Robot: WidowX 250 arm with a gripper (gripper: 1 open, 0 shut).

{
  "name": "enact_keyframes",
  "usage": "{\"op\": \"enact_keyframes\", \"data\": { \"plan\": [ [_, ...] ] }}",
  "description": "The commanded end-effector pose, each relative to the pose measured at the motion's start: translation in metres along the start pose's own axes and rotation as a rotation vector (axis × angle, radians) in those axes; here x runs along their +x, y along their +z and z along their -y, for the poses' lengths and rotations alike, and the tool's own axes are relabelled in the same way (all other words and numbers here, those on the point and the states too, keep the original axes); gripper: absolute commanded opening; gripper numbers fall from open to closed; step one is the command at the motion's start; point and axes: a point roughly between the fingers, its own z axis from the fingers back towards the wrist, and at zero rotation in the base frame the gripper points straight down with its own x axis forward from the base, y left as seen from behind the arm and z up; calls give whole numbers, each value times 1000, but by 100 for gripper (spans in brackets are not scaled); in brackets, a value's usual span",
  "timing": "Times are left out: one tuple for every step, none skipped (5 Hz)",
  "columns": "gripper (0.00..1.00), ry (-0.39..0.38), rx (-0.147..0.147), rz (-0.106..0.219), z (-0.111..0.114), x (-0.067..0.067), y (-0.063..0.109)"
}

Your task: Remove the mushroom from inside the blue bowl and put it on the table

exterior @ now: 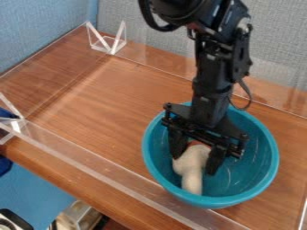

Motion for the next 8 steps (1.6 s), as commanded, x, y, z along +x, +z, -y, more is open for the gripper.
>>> {"op": "enact_keyframes", "data": {
  "plan": [
    [0, 24, -9, 58, -6, 4, 18],
    [0, 59, -10, 62, -4, 5, 17],
    [0, 93, -11, 66, -2, 6, 15],
    [0, 127, -13, 70, 0, 7, 14],
    [0, 183, -16, 77, 11, 1, 17],
    [0, 265, -22, 100, 16, -1, 25],
    [0, 356, -26, 110, 15, 2, 24],
    [0, 442, -30, 116, 14, 5, 21]
  ]
}}
